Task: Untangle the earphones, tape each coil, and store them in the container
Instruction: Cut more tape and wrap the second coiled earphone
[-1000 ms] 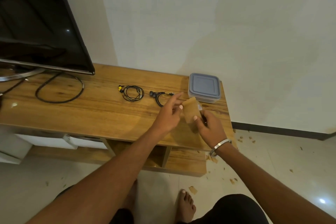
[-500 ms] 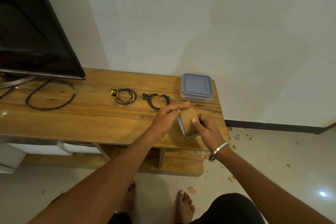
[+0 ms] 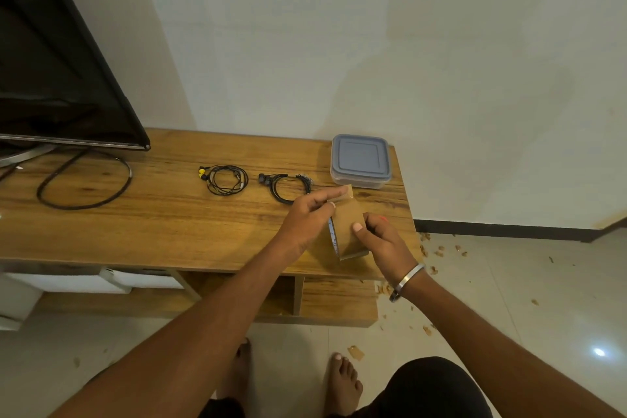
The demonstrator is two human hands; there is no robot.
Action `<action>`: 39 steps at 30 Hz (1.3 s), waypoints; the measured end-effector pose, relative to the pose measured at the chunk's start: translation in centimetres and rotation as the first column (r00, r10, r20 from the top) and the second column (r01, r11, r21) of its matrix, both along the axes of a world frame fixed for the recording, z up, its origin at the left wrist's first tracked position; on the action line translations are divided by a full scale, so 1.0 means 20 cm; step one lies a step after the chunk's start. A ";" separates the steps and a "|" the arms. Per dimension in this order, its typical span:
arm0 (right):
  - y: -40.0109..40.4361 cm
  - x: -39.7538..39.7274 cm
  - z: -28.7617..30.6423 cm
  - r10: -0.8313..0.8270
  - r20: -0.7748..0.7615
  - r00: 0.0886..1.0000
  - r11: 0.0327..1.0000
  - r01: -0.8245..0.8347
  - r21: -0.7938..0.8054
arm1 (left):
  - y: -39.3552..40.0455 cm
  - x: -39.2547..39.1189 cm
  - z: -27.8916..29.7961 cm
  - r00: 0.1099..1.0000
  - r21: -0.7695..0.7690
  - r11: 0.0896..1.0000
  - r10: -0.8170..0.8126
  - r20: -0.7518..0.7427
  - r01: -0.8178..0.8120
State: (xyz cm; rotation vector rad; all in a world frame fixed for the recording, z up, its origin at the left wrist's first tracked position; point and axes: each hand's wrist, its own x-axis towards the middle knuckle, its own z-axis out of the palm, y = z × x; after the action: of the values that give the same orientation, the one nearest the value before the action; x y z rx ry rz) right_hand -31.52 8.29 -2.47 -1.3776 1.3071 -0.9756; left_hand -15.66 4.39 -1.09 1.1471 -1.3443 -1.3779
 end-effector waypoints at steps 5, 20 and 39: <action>0.00 -0.02 -0.01 0.024 0.035 0.999 0.998 -0.026 0.050 | 0.01 -0.01 0.00 0.999 -0.018 1.000 0.013 -0.036 -0.014; 0.02 -0.08 -0.01 0.060 0.022 0.998 0.994 -0.061 0.090 | -0.03 -0.08 -0.02 0.990 0.011 1.000 0.017 -0.143 -0.016; -0.05 -0.27 -0.11 -0.078 -0.798 0.597 0.994 0.112 -0.013 | -0.06 -0.06 0.01 0.988 -0.057 0.997 -0.056 -0.144 0.048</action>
State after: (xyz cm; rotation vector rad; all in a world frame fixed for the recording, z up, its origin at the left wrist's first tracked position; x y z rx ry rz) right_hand -36.89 7.29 -4.64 -1.8224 2.0664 -0.3414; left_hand -16.92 3.18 -0.95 0.9636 -1.3065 -1.4264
